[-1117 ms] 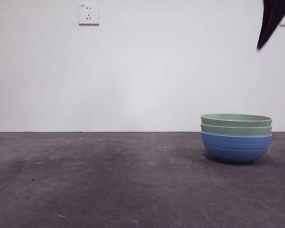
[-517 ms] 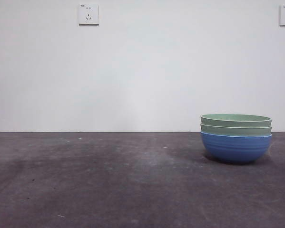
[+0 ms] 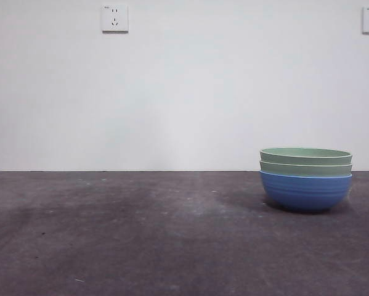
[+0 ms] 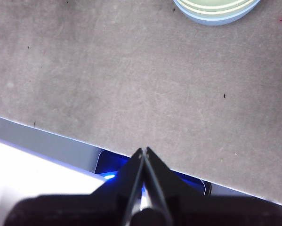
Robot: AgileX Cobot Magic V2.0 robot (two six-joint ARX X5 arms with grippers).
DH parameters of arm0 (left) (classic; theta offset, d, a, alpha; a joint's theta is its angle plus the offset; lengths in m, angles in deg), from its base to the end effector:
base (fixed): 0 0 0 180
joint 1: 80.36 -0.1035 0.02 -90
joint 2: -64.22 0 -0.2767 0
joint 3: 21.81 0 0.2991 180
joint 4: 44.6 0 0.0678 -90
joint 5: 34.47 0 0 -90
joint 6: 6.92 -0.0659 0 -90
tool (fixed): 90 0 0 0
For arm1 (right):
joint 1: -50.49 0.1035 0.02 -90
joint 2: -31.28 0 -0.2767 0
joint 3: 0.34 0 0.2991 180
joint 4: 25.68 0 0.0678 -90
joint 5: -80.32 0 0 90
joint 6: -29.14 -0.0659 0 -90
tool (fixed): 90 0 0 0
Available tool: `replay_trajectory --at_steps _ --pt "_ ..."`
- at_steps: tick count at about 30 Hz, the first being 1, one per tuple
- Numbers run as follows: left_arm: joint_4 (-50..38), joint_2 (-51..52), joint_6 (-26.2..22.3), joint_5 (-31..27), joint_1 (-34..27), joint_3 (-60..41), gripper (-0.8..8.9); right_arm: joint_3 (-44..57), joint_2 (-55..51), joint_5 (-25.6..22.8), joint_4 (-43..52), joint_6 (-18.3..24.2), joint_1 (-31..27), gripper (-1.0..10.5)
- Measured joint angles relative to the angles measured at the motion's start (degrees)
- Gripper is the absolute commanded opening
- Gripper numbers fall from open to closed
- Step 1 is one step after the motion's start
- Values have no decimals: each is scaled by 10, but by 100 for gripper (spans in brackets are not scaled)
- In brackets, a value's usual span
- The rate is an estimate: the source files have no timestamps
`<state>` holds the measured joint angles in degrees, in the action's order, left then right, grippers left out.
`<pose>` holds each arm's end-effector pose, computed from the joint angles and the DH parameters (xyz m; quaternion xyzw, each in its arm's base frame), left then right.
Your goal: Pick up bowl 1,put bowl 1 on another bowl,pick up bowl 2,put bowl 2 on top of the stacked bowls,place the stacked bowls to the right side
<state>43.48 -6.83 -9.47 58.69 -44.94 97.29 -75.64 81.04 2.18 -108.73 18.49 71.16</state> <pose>0.1873 -0.1376 0.5017 0.1148 0.3218 -0.3176 0.8845 0.1657 0.0770 0.3321 0.0413 0.5004 0.2000 0.8414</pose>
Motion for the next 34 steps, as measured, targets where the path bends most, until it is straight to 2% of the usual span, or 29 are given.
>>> replay_trajectory --at_steps 21,25,27,30,34 --pt "0 0 0 0 0 0 -3 0 0 0 0 0 0 3" --pt "-8 12 -9 1 -32 -2 -3 0 0 0 0 0 0 3" --pt "-64 32 -18 8 -68 -5 -3 0 0 0 0 0 0 3" --pt "-165 73 -37 49 -129 -10 -3 0 0 0 0 0 0 3" --pt "-273 146 -55 101 -213 -67 -3 0 0 0 0 0 0 3"
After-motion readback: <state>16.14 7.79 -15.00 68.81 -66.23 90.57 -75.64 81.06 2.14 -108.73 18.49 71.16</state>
